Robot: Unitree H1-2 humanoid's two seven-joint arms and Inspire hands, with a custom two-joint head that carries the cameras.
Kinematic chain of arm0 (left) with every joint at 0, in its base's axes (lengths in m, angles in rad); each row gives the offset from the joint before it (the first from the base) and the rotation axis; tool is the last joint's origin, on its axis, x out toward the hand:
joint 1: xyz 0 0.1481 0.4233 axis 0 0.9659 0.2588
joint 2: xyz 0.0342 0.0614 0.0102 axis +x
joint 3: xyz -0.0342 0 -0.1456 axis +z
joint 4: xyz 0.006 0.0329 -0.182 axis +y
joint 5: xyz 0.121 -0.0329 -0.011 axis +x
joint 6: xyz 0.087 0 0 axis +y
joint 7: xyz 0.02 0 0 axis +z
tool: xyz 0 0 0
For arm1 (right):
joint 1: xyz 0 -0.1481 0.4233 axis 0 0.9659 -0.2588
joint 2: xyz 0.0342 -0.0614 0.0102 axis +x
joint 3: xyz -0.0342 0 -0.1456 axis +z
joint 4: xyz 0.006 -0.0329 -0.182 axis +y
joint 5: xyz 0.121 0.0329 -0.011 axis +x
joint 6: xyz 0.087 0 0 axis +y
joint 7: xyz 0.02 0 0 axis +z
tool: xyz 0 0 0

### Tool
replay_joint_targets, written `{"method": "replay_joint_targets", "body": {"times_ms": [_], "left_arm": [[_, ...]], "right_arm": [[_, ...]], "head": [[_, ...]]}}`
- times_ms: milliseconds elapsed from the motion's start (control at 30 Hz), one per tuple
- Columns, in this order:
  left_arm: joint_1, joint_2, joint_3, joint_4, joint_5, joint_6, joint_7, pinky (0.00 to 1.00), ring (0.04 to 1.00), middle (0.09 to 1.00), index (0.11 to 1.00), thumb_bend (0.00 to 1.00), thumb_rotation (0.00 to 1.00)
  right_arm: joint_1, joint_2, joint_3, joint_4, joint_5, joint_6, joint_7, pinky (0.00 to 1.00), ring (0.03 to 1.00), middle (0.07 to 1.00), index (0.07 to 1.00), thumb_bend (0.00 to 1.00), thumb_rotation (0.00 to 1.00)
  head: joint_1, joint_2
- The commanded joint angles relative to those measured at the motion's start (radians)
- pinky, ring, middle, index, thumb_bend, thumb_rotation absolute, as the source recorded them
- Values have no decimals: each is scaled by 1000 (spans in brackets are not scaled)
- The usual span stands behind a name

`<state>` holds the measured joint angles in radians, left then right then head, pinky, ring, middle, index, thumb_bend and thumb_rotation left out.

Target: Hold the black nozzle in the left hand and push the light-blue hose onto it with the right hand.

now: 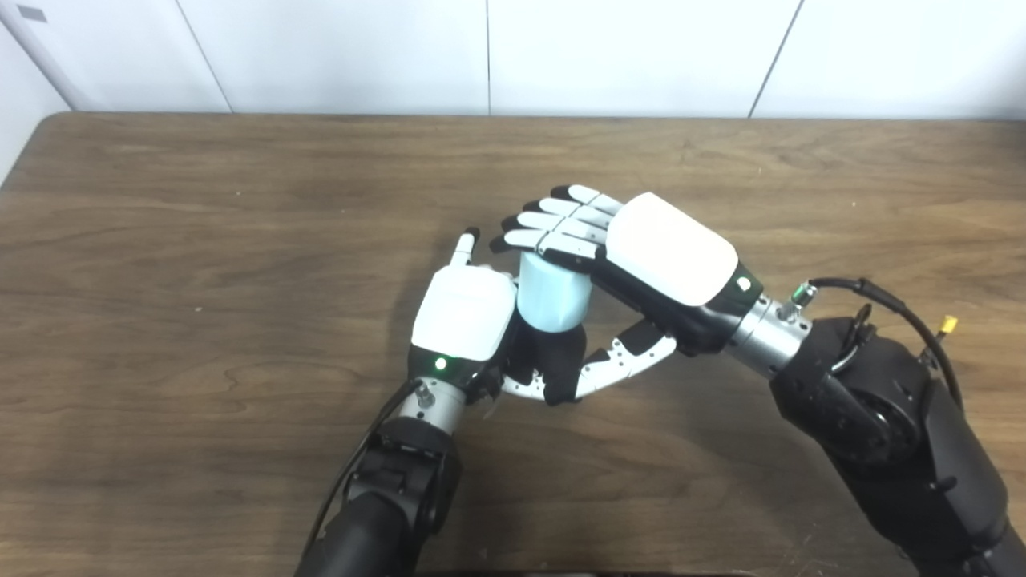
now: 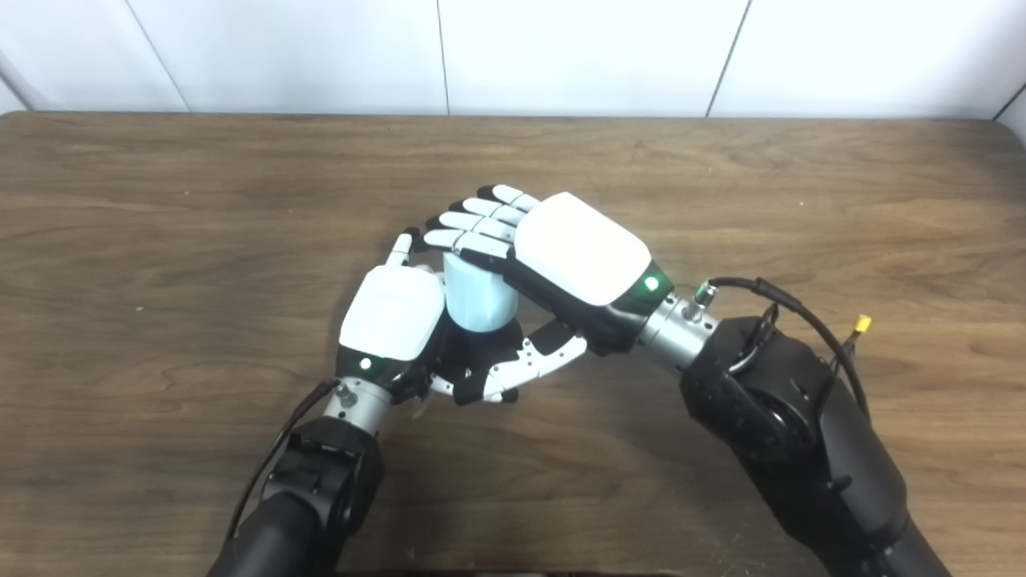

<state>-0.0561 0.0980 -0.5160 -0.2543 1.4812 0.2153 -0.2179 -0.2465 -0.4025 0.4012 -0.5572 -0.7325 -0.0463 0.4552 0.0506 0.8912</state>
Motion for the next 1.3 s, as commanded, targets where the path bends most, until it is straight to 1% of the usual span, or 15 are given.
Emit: {"method": "replay_joint_targets", "body": {"times_ms": [0, 133, 267, 333, 400, 467, 800, 1000, 1267], "left_arm": [[4, 3, -3, -15, 1, -18, -28, 1000, 650, 528, 458, 521, 0], [4, 4, -3, -17, 4, -18, -33, 1000, 650, 529, 457, 521, 0], [4, 3, -3, -21, 5, -17, -43, 1000, 653, 528, 459, 521, 0], [4, 2, -3, -18, 7, -17, -35, 1000, 652, 528, 459, 521, 0], [5, 3, -4, -15, 8, -18, -26, 999, 646, 527, 460, 521, 0], [5, 2, -3, -15, 4, -18, -25, 999, 643, 527, 460, 521, 0], [4, 2, -1, -22, 0, -19, -39, 1000, 641, 525, 462, 521, 0], [4, 2, 0, -24, -2, -18, -46, 1000, 649, 527, 461, 521, 0], [5, 3, 0, -25, -4, -19, -46, 1000, 645, 524, 464, 521, 0]], "right_arm": [[85, -55, 64, 53, -15, 3, 132, 944, 883, 862, 843, 698, 940], [93, -56, 74, 45, -26, 18, 143, 952, 891, 872, 853, 699, 935], [99, -54, 80, 46, -33, 16, 138, 955, 891, 874, 855, 692, 914], [101, -55, 84, 46, -36, 20, 144, 954, 891, 874, 854, 692, 909], [101, -58, 88, 45, -37, 25, 151, 965, 904, 886, 869, 691, 928], [104, -58, 89, 46, -40, 24, 150, 959, 900, 884, 866, 690, 925], [108, -59, 93, 55, -36, 30, 153, 958, 898, 878, 856, 691, 934], [107, -61, 102, 64, -42, 34, 163, 955, 892, 876, 857, 699, 966], [110, -58, 107, 85, -52, 28, 152, 946, 891, 875, 854, 694, 950]], "head": [[0, 2], [-4, 5], [-5, 5], [-4, 7], [-4, 7], [-4, 7], [-6, 9], [-6, 9], [-5, 11]]}}
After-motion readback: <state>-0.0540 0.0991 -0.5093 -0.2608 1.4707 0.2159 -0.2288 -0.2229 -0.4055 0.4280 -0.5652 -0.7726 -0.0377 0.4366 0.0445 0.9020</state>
